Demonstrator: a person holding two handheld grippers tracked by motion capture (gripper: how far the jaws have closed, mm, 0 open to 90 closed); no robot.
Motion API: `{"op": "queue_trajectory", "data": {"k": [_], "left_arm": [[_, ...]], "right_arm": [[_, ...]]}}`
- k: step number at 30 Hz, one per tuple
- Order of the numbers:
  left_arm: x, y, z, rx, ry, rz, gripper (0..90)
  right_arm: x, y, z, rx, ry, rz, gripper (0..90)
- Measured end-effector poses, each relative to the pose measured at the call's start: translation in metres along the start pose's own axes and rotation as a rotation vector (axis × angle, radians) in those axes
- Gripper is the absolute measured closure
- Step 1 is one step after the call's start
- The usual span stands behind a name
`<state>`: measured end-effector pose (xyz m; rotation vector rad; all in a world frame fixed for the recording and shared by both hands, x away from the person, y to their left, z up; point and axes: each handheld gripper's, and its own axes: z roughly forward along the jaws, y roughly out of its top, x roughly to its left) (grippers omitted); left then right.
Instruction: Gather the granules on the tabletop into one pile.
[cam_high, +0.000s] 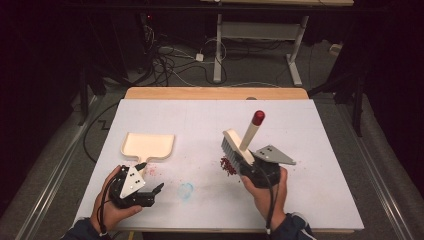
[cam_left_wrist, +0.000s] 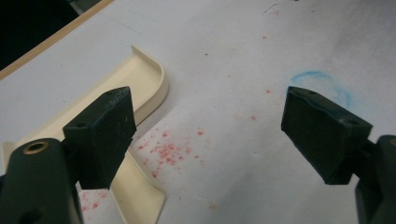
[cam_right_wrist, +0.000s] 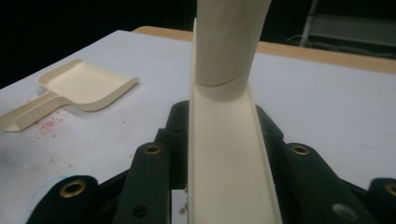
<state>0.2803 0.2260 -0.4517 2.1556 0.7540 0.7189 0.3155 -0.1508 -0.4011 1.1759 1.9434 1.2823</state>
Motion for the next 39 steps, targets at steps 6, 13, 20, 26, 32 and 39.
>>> {"op": "queue_trajectory", "data": {"k": [6, 13, 20, 26, 32, 39], "left_arm": [[-0.001, 0.002, 0.001, 0.002, -0.003, 0.007, 17.1], [-0.003, 0.003, 0.003, -0.001, -0.018, 0.023, 17.1], [-0.001, 0.001, 0.002, -0.006, -0.028, 0.015, 17.1], [-0.003, 0.002, 0.002, 0.000, -0.031, 0.025, 17.1], [-0.002, 0.001, 0.003, 0.003, -0.031, 0.015, 17.1], [0.000, 0.002, 0.006, 0.009, -0.030, 0.018, 17.1]], "right_arm": [[-0.024, -0.012, -0.012, 0.029, -0.222, -0.077, 67.2], [-0.034, -0.028, 0.024, 0.093, -0.321, -0.140, 67.3], [-0.033, -0.028, 0.047, 0.133, -0.267, -0.177, 67.4], [0.000, -0.026, 0.050, 0.123, -0.205, -0.223, 67.4], [-0.008, -0.016, 0.037, 0.090, -0.164, -0.195, 67.4], [-0.047, 0.013, 0.056, 0.004, 0.008, -0.360, 67.3]]}}
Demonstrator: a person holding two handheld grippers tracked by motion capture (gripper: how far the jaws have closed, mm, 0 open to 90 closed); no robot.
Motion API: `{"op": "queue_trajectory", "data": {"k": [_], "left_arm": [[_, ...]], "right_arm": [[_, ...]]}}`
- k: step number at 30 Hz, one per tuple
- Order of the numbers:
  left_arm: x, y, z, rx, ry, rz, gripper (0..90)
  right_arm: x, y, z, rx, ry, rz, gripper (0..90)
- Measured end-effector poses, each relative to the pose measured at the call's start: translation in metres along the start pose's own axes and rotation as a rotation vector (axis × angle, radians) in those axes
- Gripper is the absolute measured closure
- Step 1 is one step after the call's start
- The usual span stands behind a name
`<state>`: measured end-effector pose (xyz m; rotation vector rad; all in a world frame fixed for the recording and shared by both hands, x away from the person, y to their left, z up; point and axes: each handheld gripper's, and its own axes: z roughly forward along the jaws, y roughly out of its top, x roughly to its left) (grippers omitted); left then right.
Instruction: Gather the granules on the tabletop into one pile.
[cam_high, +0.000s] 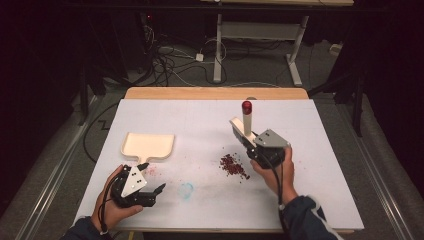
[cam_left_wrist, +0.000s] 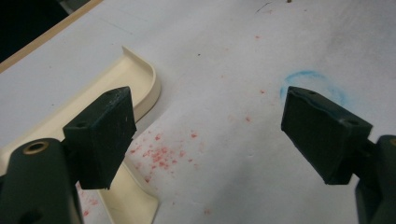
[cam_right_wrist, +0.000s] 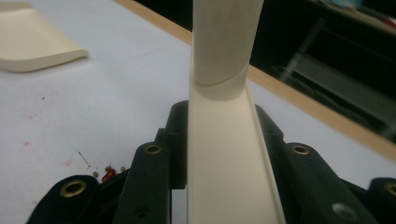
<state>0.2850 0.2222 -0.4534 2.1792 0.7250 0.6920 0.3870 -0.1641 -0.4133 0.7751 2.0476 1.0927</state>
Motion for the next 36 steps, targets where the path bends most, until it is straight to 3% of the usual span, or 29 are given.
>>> {"op": "queue_trajectory", "data": {"k": [3, 5, 9, 11, 14, 20, 24, 29, 32, 36], "left_arm": [[0.001, 0.001, 0.002, 0.004, -0.001, 0.006, 17.1], [0.002, 0.000, 0.003, 0.010, 0.002, 0.003, 17.1], [0.001, -0.001, 0.004, 0.022, 0.003, -0.011, 17.1], [0.001, -0.002, 0.003, 0.024, 0.006, -0.010, 17.1], [0.000, -0.004, 0.001, 0.028, 0.007, -0.008, 17.1], [-0.001, -0.005, -0.001, 0.031, 0.010, -0.008, 17.1], [-0.003, -0.003, 0.001, 0.033, 0.008, 0.002, 17.1], [-0.003, -0.003, 0.000, 0.029, 0.008, 0.003, 17.1], [-0.002, -0.003, -0.001, 0.023, 0.010, 0.003, 17.1], [-0.004, -0.003, -0.003, 0.022, 0.006, 0.017, 17.1]], "right_arm": [[-0.012, 0.001, 0.027, -0.015, 0.100, -0.142, 67.4], [-0.014, 0.000, 0.045, -0.002, 0.128, -0.211, 67.4], [-0.008, -0.007, 0.069, 0.035, 0.251, -0.224, 67.5], [-0.001, -0.009, 0.068, 0.033, 0.298, -0.234, 67.4], [0.004, -0.014, 0.059, 0.034, 0.363, -0.293, 67.1], [0.006, -0.023, 0.027, -0.027, 0.447, -0.309, 67.3], [0.005, -0.027, 0.020, -0.032, 0.440, -0.305, 67.3], [-0.004, -0.027, 0.005, -0.061, 0.373, -0.248, 67.4], [-0.011, -0.020, -0.018, -0.089, 0.326, -0.186, 67.4], [-0.010, -0.019, -0.057, -0.097, 0.245, -0.061, 67.4]]}}
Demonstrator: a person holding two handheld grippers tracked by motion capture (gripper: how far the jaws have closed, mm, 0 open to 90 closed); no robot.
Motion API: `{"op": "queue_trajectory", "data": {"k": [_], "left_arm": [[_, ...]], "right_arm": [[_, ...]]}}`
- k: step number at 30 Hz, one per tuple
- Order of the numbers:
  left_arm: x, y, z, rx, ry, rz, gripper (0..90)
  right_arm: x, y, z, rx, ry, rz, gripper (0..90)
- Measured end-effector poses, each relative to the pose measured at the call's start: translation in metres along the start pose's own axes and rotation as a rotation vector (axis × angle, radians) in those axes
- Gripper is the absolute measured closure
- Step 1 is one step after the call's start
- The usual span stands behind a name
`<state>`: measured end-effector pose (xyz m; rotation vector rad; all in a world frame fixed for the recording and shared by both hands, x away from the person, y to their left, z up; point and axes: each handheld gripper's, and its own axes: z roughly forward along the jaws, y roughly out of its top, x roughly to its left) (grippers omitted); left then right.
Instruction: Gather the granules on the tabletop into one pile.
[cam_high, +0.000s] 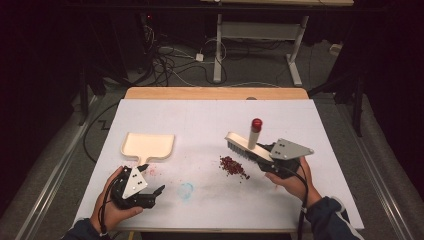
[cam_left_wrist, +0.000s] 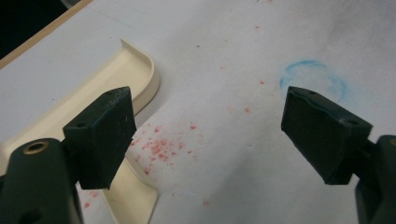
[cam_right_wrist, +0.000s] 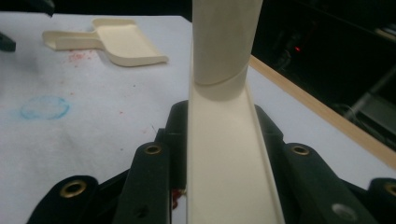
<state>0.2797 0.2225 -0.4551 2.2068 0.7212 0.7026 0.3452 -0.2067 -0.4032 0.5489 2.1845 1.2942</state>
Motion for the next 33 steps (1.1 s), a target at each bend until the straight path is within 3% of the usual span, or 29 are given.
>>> {"op": "queue_trajectory", "data": {"k": [1, 4, 8, 10, 12, 16, 20, 24, 33], "left_arm": [[-0.001, 0.000, -0.001, -0.003, -0.002, 0.005, 17.1], [-0.003, 0.001, -0.002, -0.011, -0.001, 0.018, 17.1], [-0.002, 0.002, -0.002, -0.019, -0.006, 0.014, 17.1], [-0.001, 0.003, -0.001, -0.020, -0.010, 0.014, 17.1], [-0.002, 0.004, 0.002, -0.019, -0.015, 0.019, 17.1], [-0.002, 0.006, 0.007, -0.007, -0.022, 0.025, 17.1], [0.001, 0.008, 0.010, -0.002, -0.024, 0.011, 17.1], [0.001, 0.008, 0.013, 0.009, -0.029, 0.015, 17.1], [0.000, 0.007, 0.013, 0.007, -0.038, 0.014, 17.1]], "right_arm": [[0.005, -0.002, -0.009, 0.018, -0.004, 0.022, 67.4], [0.016, -0.009, -0.027, 0.042, 0.054, 0.014, 67.3], [0.030, -0.027, -0.041, 0.009, 0.270, 0.027, 67.3], [0.035, -0.034, -0.036, 0.027, 0.349, -0.006, 67.3], [0.035, -0.039, -0.024, 0.058, 0.382, -0.036, 67.3], [0.020, -0.044, 0.004, 0.034, 0.467, -0.002, 67.4], [0.000, -0.037, 0.033, 0.023, 0.477, -0.013, 67.3], [-0.008, -0.032, 0.059, 0.009, 0.513, 0.004, 67.3], [-0.009, -0.019, 0.073, -0.025, 0.530, -0.001, 67.3]]}}
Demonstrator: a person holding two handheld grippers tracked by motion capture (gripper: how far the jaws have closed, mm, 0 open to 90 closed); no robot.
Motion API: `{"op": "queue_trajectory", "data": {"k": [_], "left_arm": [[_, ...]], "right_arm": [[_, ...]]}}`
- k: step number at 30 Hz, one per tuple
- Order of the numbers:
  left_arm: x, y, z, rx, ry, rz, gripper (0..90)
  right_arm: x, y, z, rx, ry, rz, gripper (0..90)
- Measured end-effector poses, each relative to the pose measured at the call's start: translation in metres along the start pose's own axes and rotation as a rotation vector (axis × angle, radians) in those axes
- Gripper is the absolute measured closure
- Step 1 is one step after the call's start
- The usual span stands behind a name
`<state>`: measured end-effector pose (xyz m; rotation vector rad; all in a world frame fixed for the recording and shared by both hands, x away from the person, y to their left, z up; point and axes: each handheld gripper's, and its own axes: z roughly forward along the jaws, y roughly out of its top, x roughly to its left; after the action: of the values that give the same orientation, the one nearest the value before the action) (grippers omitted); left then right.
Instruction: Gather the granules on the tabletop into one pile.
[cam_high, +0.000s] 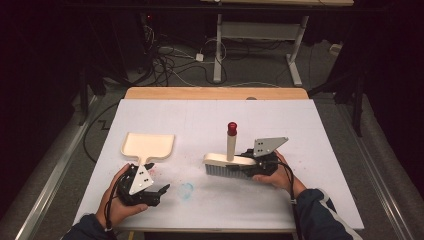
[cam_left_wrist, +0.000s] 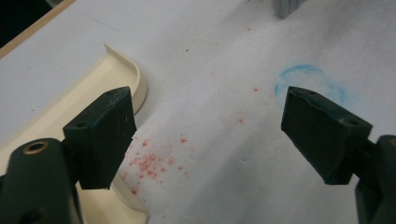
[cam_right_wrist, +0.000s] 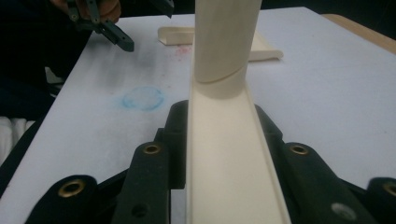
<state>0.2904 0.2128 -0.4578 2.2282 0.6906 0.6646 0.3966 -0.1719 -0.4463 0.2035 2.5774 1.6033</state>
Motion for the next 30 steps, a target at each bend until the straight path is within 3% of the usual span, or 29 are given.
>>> {"op": "queue_trajectory", "data": {"k": [3, 5, 8, 12, 14, 17, 19, 21, 23, 25, 30], "left_arm": [[-0.001, 0.000, -0.001, -0.004, -0.001, 0.002, 17.1], [-0.002, 0.000, -0.003, -0.006, 0.003, 0.010, 17.1], [-0.003, -0.001, -0.006, -0.014, 0.004, 0.014, 17.0], [-0.004, -0.002, -0.008, -0.011, 0.011, 0.015, 17.1], [-0.004, -0.001, -0.008, -0.014, 0.010, 0.016, 17.1], [-0.004, 0.000, -0.007, -0.012, 0.007, 0.016, 17.1], [-0.004, 0.001, -0.006, -0.014, 0.004, 0.015, 17.1], [-0.004, 0.001, -0.004, -0.010, 0.001, 0.019, 17.1], [-0.003, 0.001, -0.003, -0.009, 0.001, 0.016, 17.0], [-0.003, 0.001, -0.003, -0.009, -0.001, 0.012, 17.1], [-0.004, 0.002, -0.002, -0.007, 0.000, 0.015, 17.1]], "right_arm": [[0.008, 0.008, -0.009, -0.008, -0.022, -0.021, 67.3], [0.016, 0.013, -0.020, -0.020, -0.092, -0.018, 67.3], [0.035, 0.019, -0.038, -0.028, -0.312, 0.031, 67.3], [0.066, 0.014, -0.052, -0.056, -0.587, 0.158, 67.2], [0.080, 0.009, -0.052, -0.040, -0.685, 0.164, 67.2], [0.087, 0.000, -0.045, -0.005, -0.789, 0.218, 67.3], [0.080, -0.005, -0.039, 0.019, -0.824, 0.258, 67.3], [0.073, -0.014, -0.029, 0.050, -0.889, 0.289, 67.3], [0.068, -0.020, -0.022, 0.056, -0.910, 0.304, 67.3], [0.068, -0.017, -0.014, 0.061, -0.942, 0.280, 67.3], [0.074, -0.009, 0.015, 0.084, -0.948, 0.239, 67.2]]}}
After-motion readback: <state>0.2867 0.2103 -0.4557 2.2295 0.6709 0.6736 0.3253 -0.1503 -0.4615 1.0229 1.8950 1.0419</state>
